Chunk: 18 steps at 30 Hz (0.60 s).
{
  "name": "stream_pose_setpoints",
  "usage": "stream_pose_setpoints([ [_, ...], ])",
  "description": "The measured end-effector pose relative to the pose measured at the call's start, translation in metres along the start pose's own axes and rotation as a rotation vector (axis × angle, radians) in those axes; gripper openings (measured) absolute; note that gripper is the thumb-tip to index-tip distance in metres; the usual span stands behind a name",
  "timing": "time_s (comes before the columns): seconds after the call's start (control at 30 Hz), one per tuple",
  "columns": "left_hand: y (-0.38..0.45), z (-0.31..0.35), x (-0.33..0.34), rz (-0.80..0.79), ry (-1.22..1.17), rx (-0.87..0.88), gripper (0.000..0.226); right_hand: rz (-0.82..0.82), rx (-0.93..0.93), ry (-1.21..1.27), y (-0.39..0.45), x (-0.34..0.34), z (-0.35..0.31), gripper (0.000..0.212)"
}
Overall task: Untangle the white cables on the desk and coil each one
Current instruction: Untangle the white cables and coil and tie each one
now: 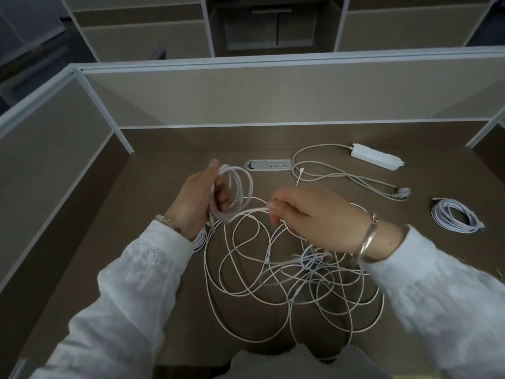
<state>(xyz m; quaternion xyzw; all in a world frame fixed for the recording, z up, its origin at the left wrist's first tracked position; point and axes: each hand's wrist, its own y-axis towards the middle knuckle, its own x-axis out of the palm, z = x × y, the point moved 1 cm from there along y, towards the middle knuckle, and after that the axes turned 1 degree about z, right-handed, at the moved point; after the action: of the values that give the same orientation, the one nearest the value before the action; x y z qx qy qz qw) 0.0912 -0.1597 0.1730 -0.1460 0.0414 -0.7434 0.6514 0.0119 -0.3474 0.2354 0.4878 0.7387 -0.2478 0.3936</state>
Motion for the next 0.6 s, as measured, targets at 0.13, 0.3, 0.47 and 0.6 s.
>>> stream_pose_setpoints([
  [0.13, -0.013, -0.006, 0.020, -0.189, 0.111, -0.068, 0.051, 0.077, -0.002, 0.027, 0.012, -0.005, 0.003, 0.034],
  [0.3, -0.021, -0.014, 0.028, -0.602, -0.135, -0.407, 0.030, 0.242, 0.013, -0.023, 0.025, 0.002, 0.027, 0.029],
  [0.47, -0.020, -0.020, 0.030, -0.808, -0.432, -0.565, 0.039, 0.089, 0.205, 0.333, 0.029, 0.019, 0.052, 0.061],
  [0.6, -0.011, -0.030, 0.024, -0.863, -0.633, -0.655, 0.043, -0.249, 0.263, 0.881, 0.017, 0.037, 0.063, 0.036],
])
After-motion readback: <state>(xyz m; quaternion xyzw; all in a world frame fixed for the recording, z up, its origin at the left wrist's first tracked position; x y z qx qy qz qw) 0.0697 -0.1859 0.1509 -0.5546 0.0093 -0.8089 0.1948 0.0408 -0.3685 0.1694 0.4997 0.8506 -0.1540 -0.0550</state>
